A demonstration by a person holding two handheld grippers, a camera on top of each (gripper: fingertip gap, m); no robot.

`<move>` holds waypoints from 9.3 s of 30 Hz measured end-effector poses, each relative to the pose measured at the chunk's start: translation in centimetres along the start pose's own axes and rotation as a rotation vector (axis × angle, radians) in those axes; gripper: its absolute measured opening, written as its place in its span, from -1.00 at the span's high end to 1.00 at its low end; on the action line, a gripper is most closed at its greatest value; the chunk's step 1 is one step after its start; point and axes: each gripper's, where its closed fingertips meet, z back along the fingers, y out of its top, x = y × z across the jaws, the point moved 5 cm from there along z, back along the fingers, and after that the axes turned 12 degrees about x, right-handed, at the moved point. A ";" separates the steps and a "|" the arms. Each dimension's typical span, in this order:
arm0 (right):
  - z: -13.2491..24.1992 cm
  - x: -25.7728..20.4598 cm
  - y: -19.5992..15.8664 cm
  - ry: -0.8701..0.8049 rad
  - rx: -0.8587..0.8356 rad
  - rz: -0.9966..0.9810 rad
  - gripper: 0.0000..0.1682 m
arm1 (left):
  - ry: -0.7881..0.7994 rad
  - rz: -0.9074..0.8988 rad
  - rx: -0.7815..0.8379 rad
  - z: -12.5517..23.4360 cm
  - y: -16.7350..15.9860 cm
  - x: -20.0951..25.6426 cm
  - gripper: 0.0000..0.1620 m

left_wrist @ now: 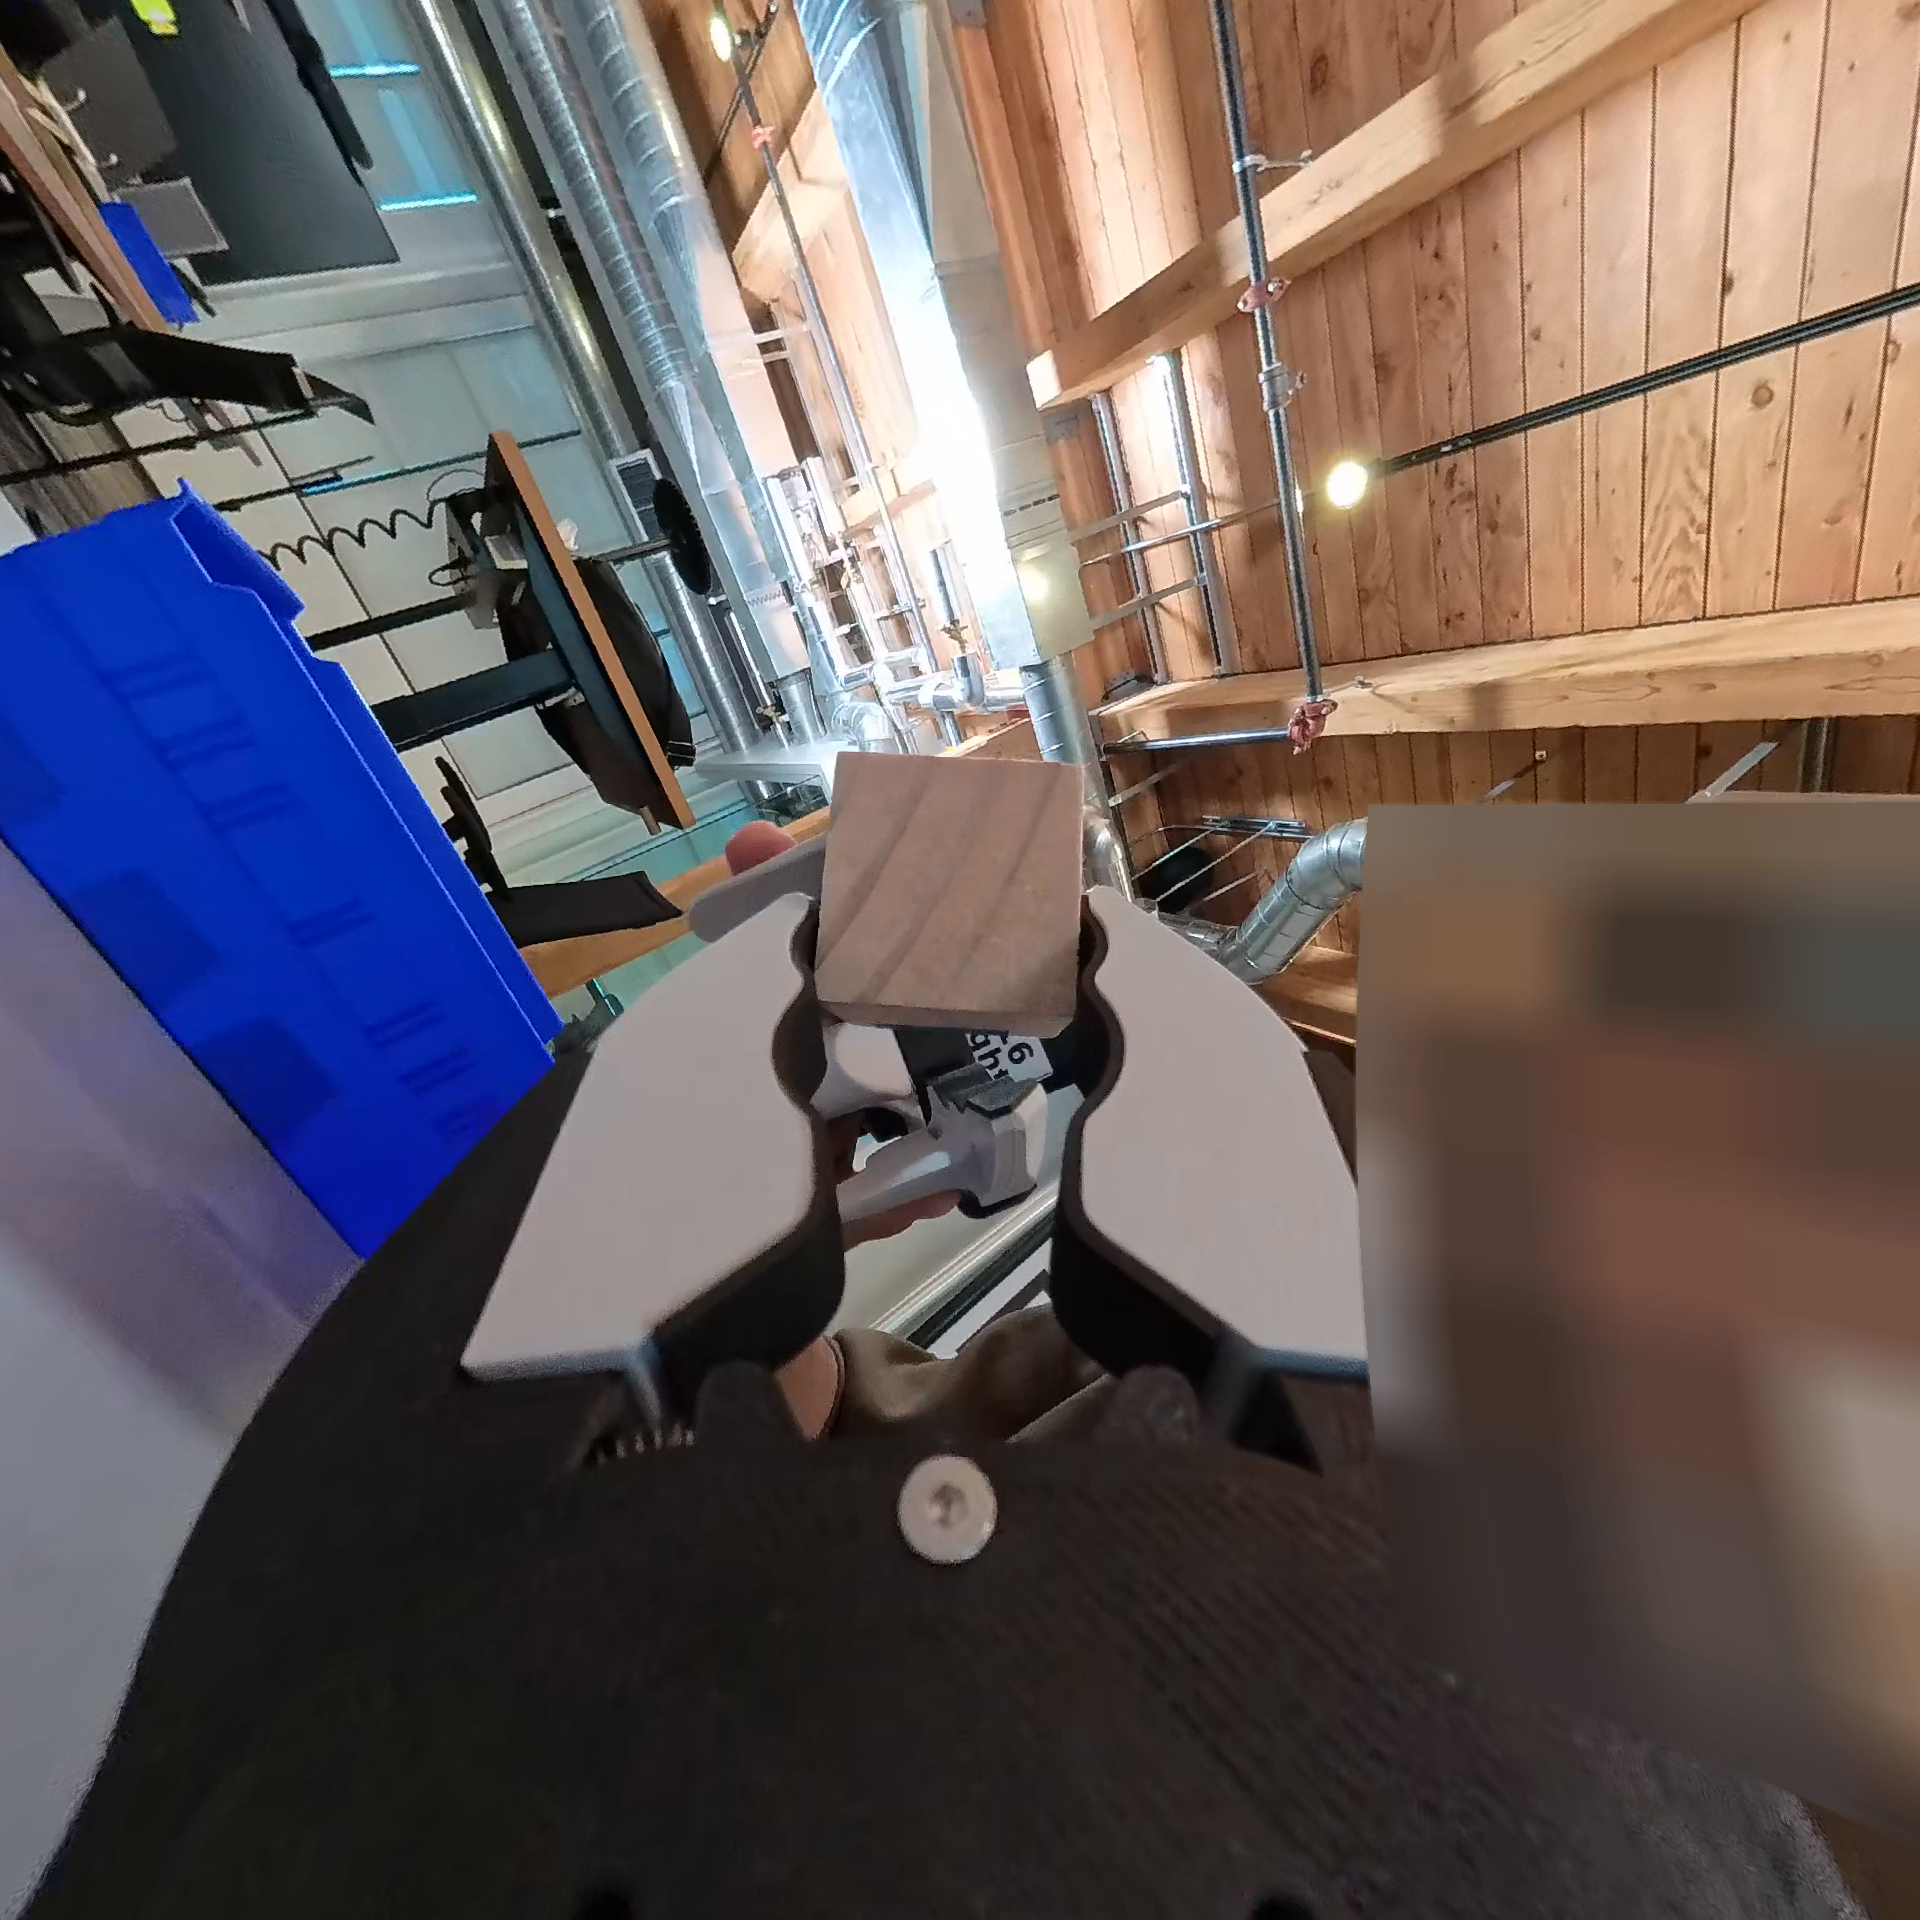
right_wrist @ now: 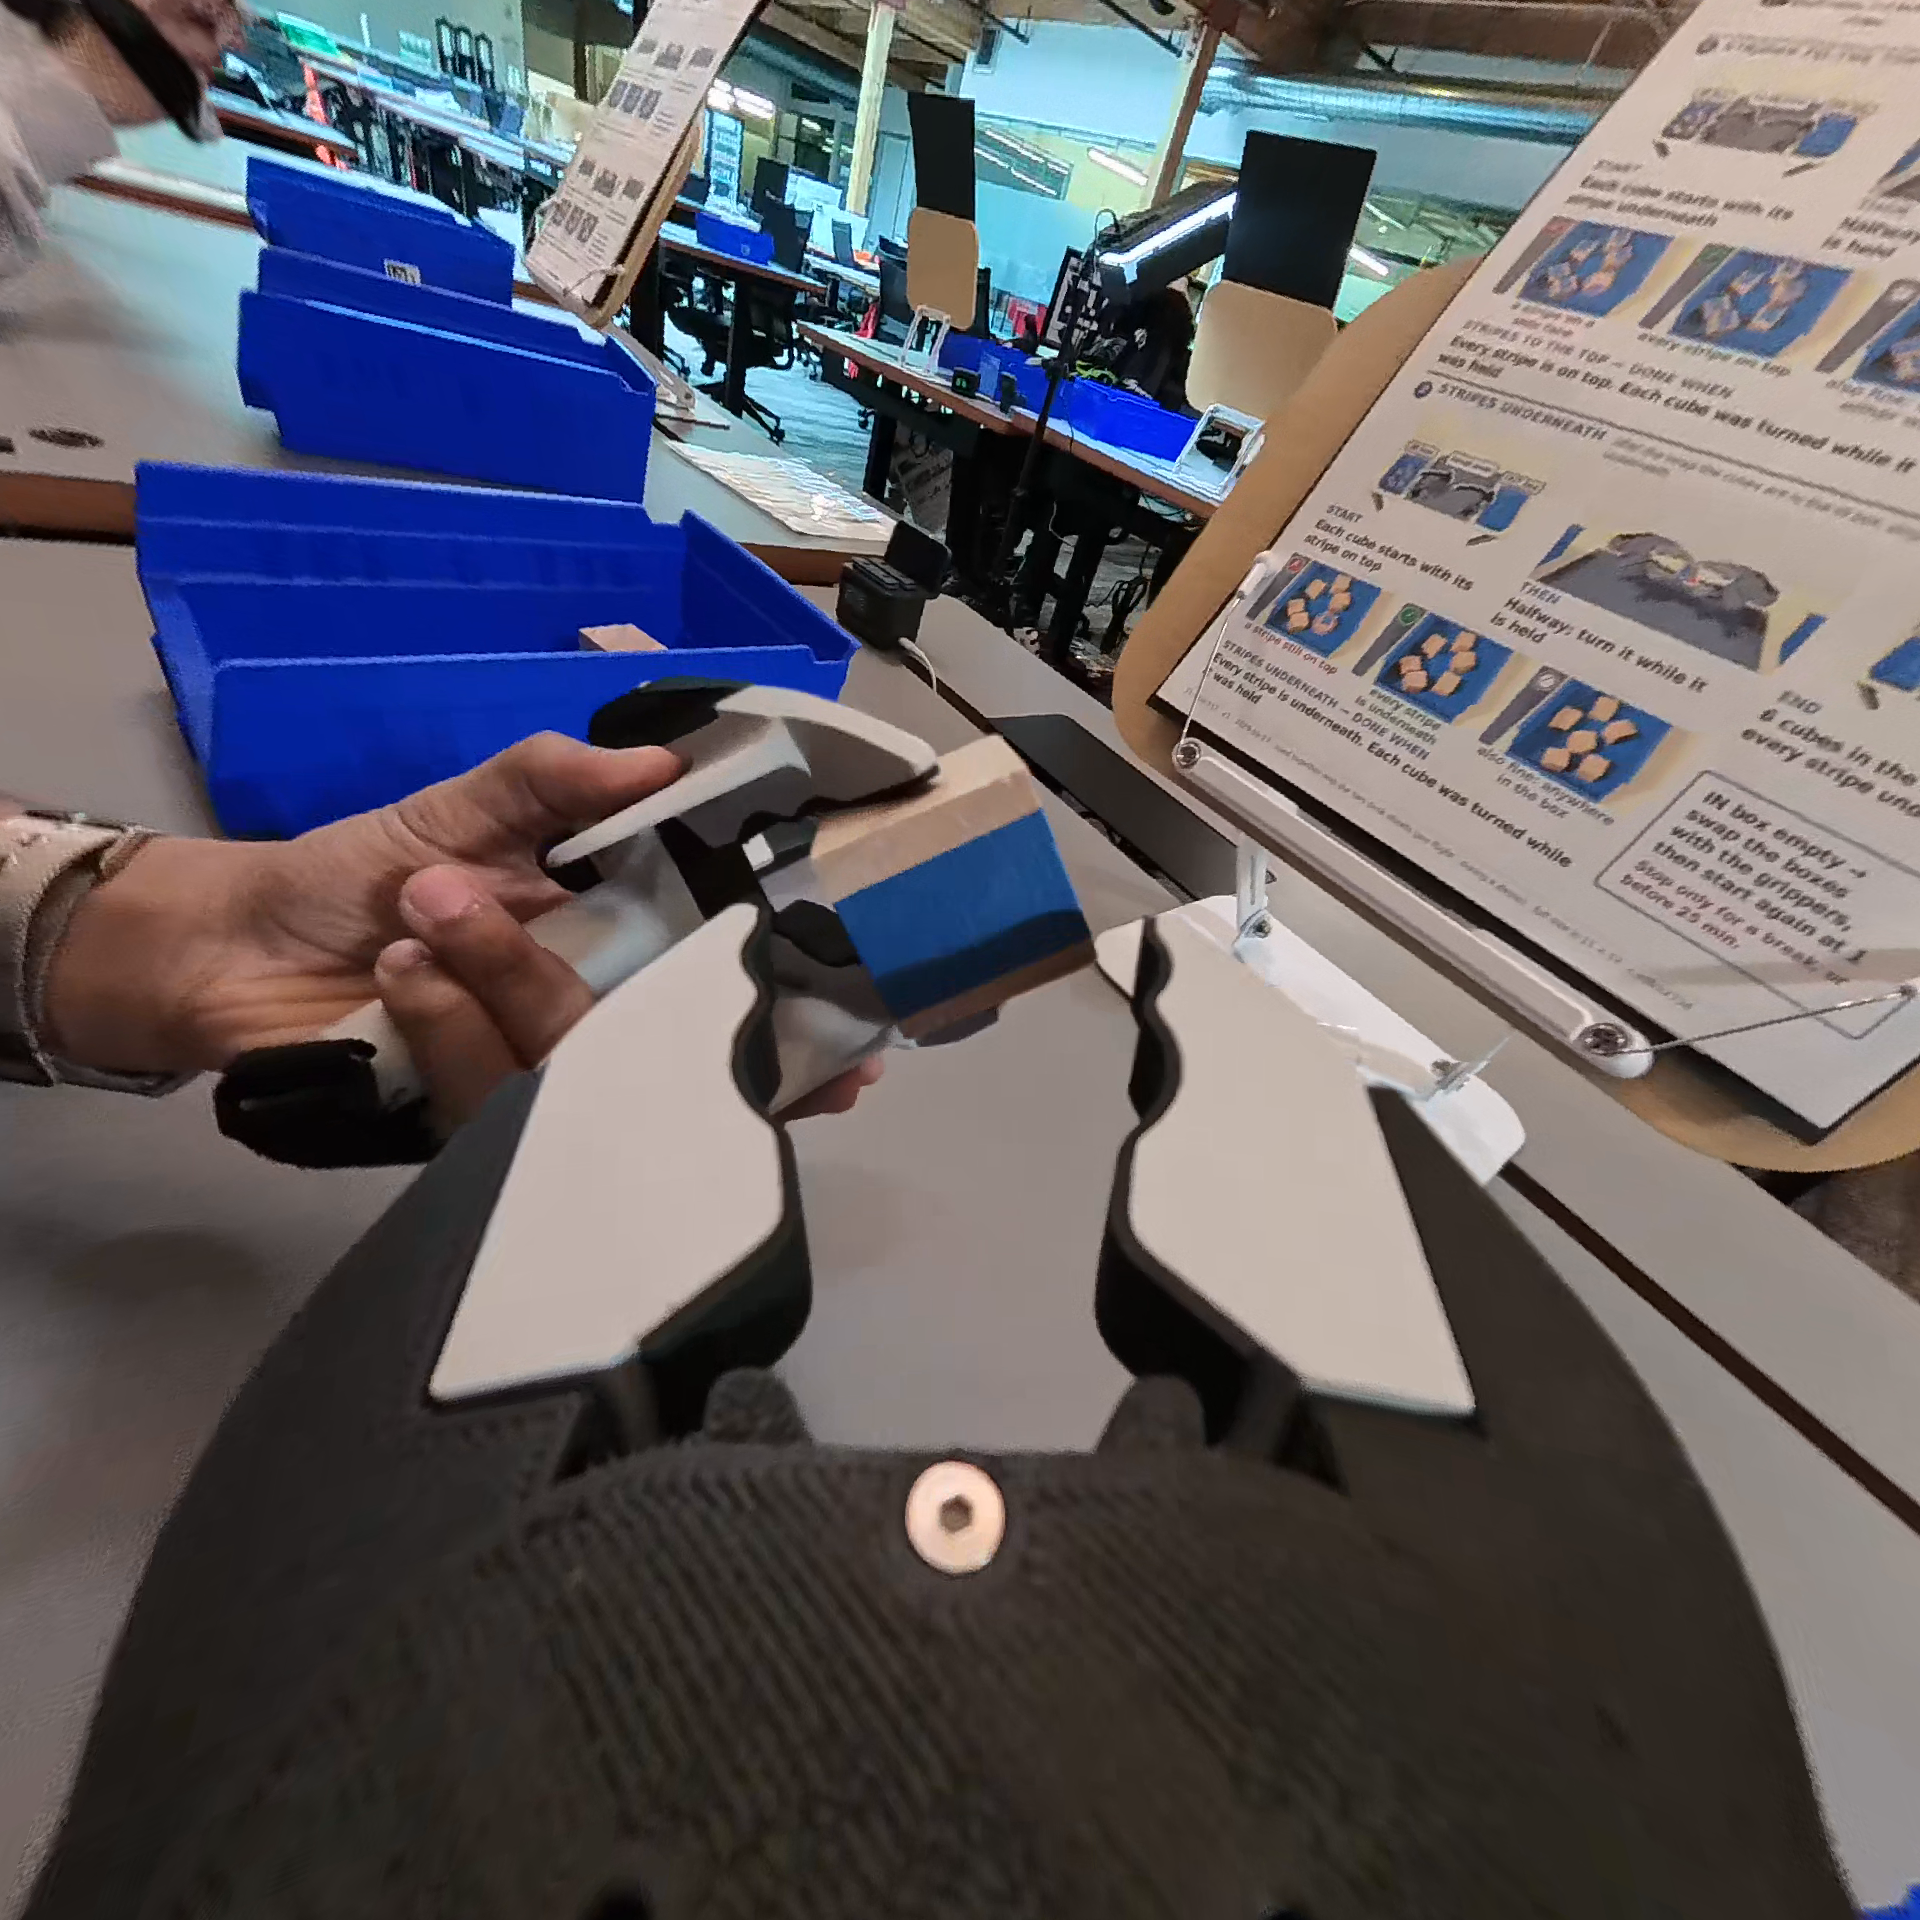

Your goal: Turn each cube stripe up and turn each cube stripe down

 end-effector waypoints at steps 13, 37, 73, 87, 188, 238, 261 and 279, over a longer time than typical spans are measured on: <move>0.8 -0.2 -0.9 0.044 -0.078 0.268 0.48 | 0.098 0.141 -0.108 -0.1 -1.3 -1.5 0.45; 19.0 21.4 0.0 -0.814 -0.444 -0.020 0.48 | 0.088 -0.070 -0.148 0.1 -1.2 -0.9 0.14; 25.2 20.3 -16.1 -0.809 -1.068 -0.553 0.32 | 0.154 -0.180 -0.213 0.3 -1.9 -1.8 0.23; 22.6 22.4 -6.3 -0.854 -0.682 -0.345 0.39 | 0.163 -0.222 -0.228 0.1 -2.0 -1.8 0.23; 2.3 0.2 5.1 0.081 0.156 -0.006 0.50 | 0.138 -0.029 -0.156 -3.1 -2.8 4.7 0.43; 29.3 14.5 -13.7 -0.967 -0.813 -0.567 0.51 | 0.495 -0.904 -0.407 -1.4 -1.5 -8.0 0.30; 28.1 17.2 -2.9 -1.052 -0.404 -0.189 0.49 | 0.533 -1.211 -0.397 -0.3 -0.2 -7.7 0.67; 15.5 12.1 3.2 -0.778 -0.143 -0.071 0.99 | 0.732 -1.677 -0.042 3.6 2.5 -1.1 0.97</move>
